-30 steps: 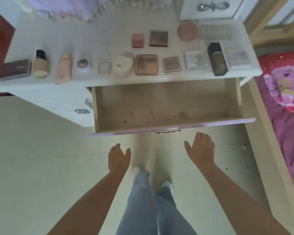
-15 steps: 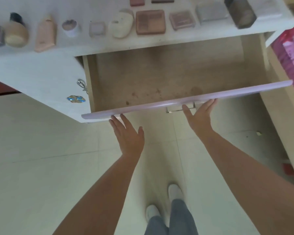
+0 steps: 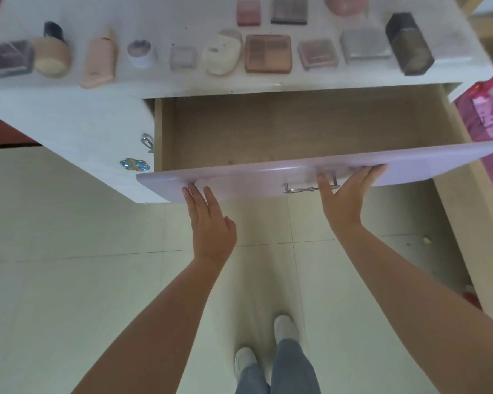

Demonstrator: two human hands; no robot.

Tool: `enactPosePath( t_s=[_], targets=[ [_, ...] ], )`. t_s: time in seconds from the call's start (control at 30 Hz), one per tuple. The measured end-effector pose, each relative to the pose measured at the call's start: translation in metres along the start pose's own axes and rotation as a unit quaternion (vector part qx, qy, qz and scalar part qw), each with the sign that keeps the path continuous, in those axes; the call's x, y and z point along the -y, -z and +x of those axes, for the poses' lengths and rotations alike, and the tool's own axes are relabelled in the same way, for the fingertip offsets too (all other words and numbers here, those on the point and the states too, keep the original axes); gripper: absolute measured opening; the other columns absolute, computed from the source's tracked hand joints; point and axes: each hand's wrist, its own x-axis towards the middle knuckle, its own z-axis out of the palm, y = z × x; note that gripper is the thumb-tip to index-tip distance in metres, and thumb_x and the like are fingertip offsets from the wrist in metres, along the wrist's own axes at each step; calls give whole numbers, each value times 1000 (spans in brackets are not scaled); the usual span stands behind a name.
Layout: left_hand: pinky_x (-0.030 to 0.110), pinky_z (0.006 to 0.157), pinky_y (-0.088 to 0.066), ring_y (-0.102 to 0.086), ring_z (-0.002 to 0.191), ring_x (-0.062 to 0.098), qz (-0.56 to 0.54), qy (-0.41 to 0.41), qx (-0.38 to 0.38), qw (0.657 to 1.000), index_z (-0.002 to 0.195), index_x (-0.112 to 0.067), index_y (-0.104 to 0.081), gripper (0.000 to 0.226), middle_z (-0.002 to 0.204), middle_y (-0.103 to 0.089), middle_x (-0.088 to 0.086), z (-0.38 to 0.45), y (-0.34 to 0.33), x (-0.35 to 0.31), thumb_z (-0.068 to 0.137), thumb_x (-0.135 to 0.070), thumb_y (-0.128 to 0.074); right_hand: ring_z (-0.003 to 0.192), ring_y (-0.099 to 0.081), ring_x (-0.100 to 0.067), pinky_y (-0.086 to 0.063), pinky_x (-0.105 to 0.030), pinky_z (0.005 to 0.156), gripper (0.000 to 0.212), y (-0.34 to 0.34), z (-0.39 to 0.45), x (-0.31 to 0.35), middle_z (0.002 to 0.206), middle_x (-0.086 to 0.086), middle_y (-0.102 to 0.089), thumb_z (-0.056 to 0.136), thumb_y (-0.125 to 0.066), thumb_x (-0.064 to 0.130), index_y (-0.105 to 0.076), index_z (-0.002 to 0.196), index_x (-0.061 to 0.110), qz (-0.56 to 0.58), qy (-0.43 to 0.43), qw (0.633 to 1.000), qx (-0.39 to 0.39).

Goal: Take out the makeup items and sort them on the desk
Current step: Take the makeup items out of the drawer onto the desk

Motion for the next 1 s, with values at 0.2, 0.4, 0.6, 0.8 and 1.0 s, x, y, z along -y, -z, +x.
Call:
enactPosePath(
  t_s=[0.2,0.4,0.6,0.8,1.0],
  targets=[
    [61,95,-35,-35,121,60,81,29,9,996,126,15,-45,71,130,-37,45,40,13,-6,65,-8,-75,140,18,-33,17,12,87,101,-16,26,12,145,-30,27,86,-60,29,16,135,-17,-45,21,999,14],
    [41,117,-1,7,142,40,72,69,42,994,145,3,-4,73,151,7,29,88,3,-8,95,-37,-39,141,16,-36,-2,-26,118,106,-39,73,30,145,-32,25,83,-61,38,13,136,-16,-73,8,997,5],
    [43,115,-7,-6,139,47,31,85,2,996,139,15,-13,83,146,-5,39,133,-12,-15,88,-50,-17,138,20,-40,-4,-35,119,108,-62,107,38,142,-34,29,82,-64,31,18,135,-16,-19,22,1000,-12],
    [46,112,-14,-15,135,54,33,104,16,994,135,21,-18,74,141,-12,45,153,-19,-18,93,-37,-37,137,20,-44,6,-24,112,107,-72,124,34,140,-39,26,83,-63,31,16,133,-20,-24,39,999,-19],
    [37,116,6,13,141,39,76,115,41,990,142,9,7,75,148,16,33,152,-15,-19,98,-36,-33,138,20,-41,12,-7,105,107,-71,125,34,141,-37,27,84,-62,34,16,134,-18,-37,33,999,-9]
  ],
)
